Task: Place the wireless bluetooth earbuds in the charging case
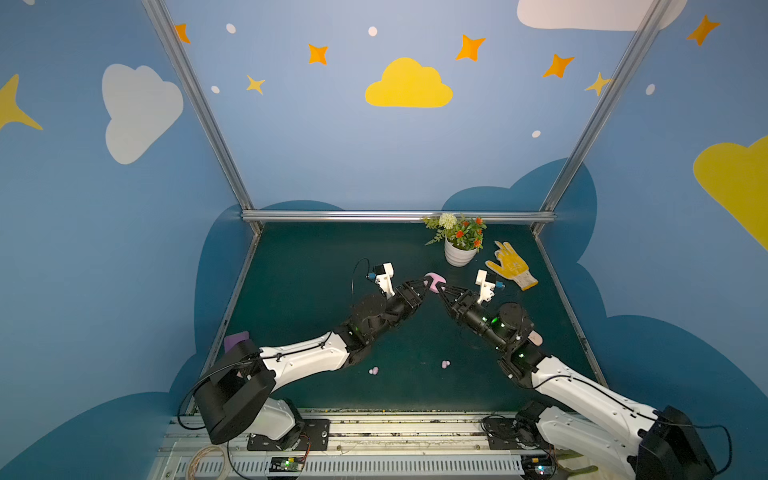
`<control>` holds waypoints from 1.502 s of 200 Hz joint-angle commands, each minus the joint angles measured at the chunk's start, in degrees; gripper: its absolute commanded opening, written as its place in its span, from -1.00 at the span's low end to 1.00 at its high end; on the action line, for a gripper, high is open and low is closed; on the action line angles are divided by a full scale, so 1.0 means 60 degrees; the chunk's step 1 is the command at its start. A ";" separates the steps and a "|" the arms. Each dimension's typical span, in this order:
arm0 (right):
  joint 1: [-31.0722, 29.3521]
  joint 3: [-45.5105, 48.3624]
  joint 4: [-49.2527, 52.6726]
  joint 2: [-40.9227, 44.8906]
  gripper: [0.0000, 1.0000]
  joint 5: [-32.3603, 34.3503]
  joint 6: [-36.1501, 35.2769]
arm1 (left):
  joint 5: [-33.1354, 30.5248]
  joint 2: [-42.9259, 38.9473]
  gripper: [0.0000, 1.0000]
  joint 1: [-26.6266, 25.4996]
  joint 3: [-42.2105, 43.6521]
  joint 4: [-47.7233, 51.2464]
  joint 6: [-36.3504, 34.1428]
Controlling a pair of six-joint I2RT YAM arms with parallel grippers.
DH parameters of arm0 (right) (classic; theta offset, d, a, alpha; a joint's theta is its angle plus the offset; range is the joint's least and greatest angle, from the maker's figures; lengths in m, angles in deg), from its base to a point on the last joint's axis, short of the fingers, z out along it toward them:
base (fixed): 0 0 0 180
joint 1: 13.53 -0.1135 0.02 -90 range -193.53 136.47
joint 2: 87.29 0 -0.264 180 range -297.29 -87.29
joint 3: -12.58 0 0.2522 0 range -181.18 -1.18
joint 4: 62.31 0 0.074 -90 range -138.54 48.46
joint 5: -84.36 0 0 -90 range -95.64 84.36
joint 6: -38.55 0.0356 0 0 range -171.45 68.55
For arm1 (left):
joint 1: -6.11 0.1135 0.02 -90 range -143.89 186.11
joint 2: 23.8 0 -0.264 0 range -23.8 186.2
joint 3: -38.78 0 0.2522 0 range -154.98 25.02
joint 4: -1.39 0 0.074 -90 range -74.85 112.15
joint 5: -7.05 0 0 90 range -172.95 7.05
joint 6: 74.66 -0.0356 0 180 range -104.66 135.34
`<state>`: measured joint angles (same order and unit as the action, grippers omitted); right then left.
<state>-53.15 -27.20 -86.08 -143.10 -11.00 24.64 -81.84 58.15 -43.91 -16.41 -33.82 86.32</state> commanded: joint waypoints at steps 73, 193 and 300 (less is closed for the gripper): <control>-0.0118 -0.0085 -0.0204 -0.0146 -0.66 -0.0032 -0.0039 | 0.0193 0.0004 -0.05 0.0049 -0.0132 -0.0541 0.0141; -0.0123 -0.0303 0.0166 0.0042 -0.65 -0.0106 -0.0213 | 0.0190 0.0221 -0.11 0.0070 -0.0038 -0.0754 0.0237; -0.0106 -0.0343 0.0481 -0.0027 -0.64 -0.0231 -0.0048 | 0.0245 0.0331 -0.46 0.0065 0.0038 -0.0819 0.0240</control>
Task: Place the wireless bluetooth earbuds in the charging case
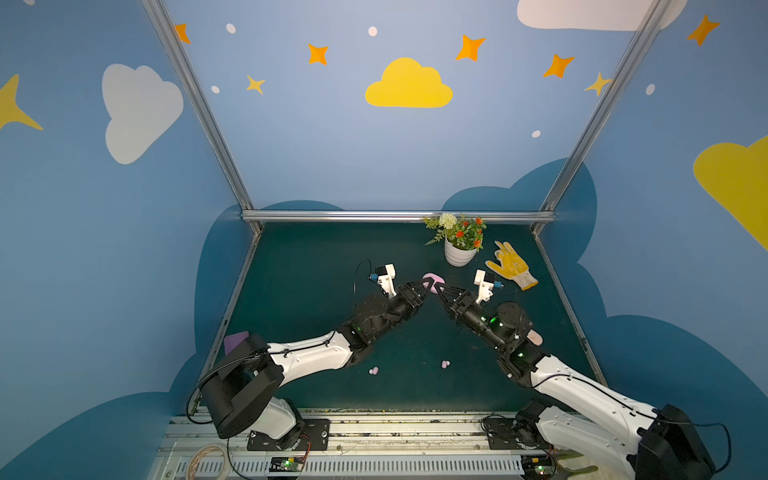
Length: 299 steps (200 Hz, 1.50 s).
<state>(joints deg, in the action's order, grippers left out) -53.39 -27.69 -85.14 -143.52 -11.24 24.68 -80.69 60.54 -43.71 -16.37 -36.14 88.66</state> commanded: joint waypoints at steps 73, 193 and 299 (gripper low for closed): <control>-0.0031 -0.0269 0.1123 0.0476 -0.25 -0.0117 -0.0128 | -0.0186 -0.0373 -0.77 0.0090 0.0301 -0.0145 -0.0368; 0.0753 -0.0935 0.6714 0.2307 0.53 -0.0824 -0.0571 | -0.0266 -0.2651 -0.93 -0.0077 0.0249 0.4429 -0.7426; 0.0593 -0.1789 0.6107 0.0823 0.69 -0.1900 0.0052 | -0.1534 -0.1665 -0.93 -0.1157 0.0280 0.3379 -1.0141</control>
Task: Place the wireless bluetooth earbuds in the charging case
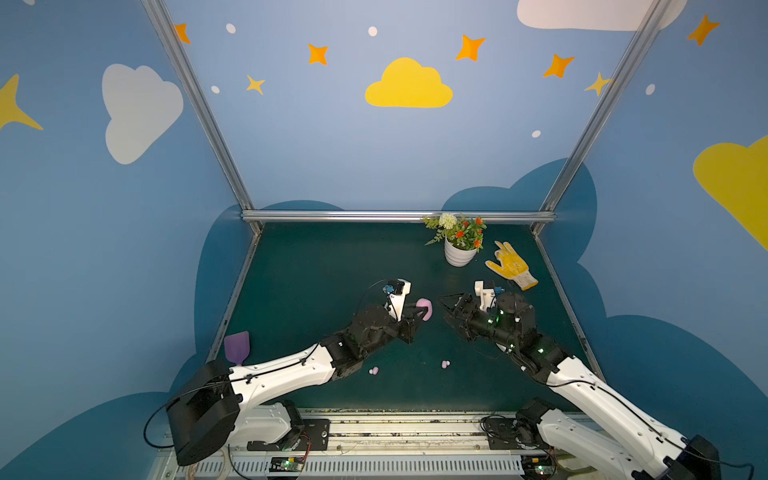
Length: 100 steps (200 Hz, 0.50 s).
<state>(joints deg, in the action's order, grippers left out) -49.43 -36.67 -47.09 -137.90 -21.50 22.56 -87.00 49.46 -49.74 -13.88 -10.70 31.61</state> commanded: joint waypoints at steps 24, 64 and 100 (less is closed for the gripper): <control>-0.0095 -0.0224 -0.0457 -0.0294 0.69 -0.0257 0.0814 | -0.0807 0.0499 -0.93 -0.0317 -0.0088 -0.1404 -0.0735; -0.0156 -0.0050 -0.0789 -0.0464 0.70 -0.0159 0.1388 | -0.1033 0.0860 -0.93 -0.0466 -0.0050 -0.2221 -0.0693; -0.0184 0.0212 -0.1386 -0.0530 0.68 0.0092 0.1908 | -0.1194 0.1075 -0.93 -0.0604 -0.0036 -0.2663 -0.0656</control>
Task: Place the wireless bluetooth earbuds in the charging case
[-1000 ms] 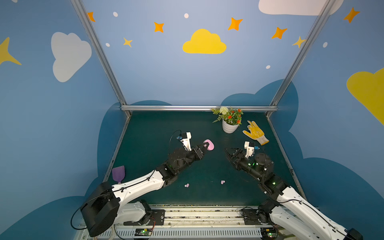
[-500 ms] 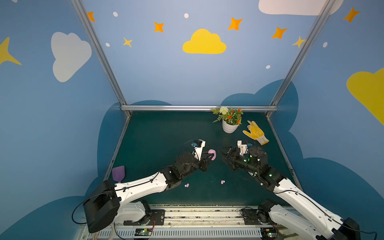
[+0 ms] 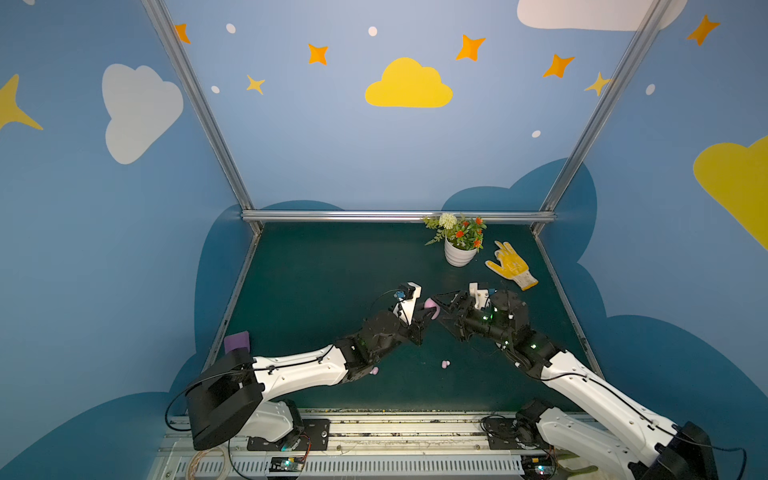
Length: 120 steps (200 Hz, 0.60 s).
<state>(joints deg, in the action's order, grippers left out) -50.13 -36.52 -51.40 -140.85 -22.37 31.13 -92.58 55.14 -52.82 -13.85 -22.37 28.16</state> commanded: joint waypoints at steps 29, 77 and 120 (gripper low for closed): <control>-0.0096 0.0277 -0.0845 0.0021 0.64 0.0506 0.0581 | -0.0357 0.0189 -0.93 -0.0143 -0.0024 -0.0863 0.0104; -0.0155 0.0446 -0.1386 -0.0031 0.52 0.0645 0.0806 | -0.0468 0.0188 -0.93 -0.0182 -0.0011 -0.1039 0.0207; -0.0214 0.0424 -0.1505 -0.0038 0.43 0.0730 0.0853 | -0.0497 0.0333 -0.93 -0.0182 -0.0040 -0.1055 0.0230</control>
<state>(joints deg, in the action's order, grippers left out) -51.05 -34.37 -58.41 -140.94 -19.05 35.98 -94.87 56.27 -53.70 -13.85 -26.78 29.29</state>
